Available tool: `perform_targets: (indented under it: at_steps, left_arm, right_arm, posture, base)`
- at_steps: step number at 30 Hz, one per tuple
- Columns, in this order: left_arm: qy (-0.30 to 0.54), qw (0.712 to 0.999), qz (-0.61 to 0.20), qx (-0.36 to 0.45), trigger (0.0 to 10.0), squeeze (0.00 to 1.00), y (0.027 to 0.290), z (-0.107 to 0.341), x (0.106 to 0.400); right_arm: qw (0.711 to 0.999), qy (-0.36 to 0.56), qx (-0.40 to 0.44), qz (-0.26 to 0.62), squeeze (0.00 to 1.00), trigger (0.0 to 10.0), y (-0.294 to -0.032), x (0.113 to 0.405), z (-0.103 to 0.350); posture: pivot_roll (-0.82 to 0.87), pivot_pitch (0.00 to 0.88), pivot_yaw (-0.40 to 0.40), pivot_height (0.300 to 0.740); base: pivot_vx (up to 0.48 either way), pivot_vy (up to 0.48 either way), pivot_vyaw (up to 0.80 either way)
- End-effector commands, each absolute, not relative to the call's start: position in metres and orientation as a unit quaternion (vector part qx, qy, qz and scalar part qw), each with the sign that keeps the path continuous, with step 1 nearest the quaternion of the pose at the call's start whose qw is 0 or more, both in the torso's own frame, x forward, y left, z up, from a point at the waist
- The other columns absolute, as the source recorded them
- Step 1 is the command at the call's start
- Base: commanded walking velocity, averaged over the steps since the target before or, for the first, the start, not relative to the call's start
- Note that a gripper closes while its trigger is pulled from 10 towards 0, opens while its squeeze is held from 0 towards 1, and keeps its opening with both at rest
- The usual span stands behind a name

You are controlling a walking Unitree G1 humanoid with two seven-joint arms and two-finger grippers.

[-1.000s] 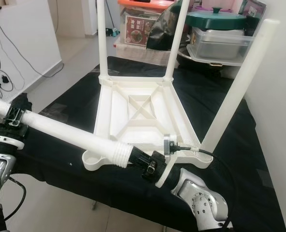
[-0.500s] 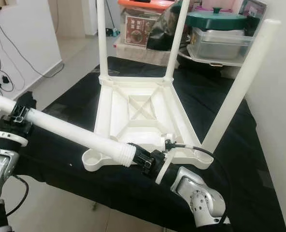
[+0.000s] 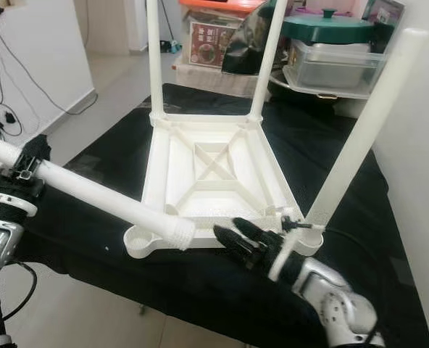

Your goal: Building children table

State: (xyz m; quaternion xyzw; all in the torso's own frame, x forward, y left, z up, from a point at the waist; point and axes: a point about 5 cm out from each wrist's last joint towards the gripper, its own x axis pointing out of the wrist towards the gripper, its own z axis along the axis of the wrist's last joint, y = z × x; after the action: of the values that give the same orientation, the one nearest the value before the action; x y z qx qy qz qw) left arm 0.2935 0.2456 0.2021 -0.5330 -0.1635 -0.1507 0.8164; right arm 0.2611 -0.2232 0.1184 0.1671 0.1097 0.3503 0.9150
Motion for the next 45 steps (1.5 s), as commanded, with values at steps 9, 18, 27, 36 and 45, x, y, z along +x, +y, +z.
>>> perform_targets:
  at_steps: [9, 18, 27, 36, 45]
  left_arm:
    - [-0.129, 0.828, -0.183, -0.514, 10.0, 0.00, 0.230, 0.196, 0.303]
    - [-0.110, 0.832, -0.203, -0.505, 10.0, 0.00, 0.216, 0.195, 0.305]
    - [-0.104, 0.837, -0.213, -0.492, 10.0, 0.00, 0.208, 0.194, 0.302]
    - [-0.096, 0.842, -0.224, -0.481, 10.0, 0.00, 0.199, 0.195, 0.306]
    - [-0.093, 0.845, -0.238, -0.469, 10.0, 0.00, 0.190, 0.201, 0.310]
  right_arm:
    - [0.916, 0.008, 0.127, 0.380, 0.00, 10.0, -0.183, 0.299, 0.194]
    - [0.858, 0.025, 0.092, 0.506, 0.00, 10.0, -0.097, 0.312, 0.234]
    - [0.842, 0.127, 0.032, 0.524, 0.00, 10.0, -0.072, 0.300, 0.209]
    - [0.818, 0.154, 0.002, 0.554, 0.00, 10.0, -0.051, 0.287, 0.203]
    - [0.805, 0.177, -0.061, 0.563, 0.00, 10.0, -0.029, 0.282, 0.183]
  posture:
    - [0.05, 0.000, -0.025, 0.740]
    - [0.06, 0.000, -0.032, 0.740]
    - [0.06, 0.000, -0.038, 0.740]
    - [0.05, 0.000, -0.032, 0.740]
    - [0.06, 0.000, -0.035, 0.740]
  base:
    - [0.000, 0.000, 0.00]
    - [0.000, 0.000, 0.00]
    - [0.000, 0.000, 0.00]
    - [0.000, 0.000, 0.00]
    - [0.000, 0.000, 0.00]
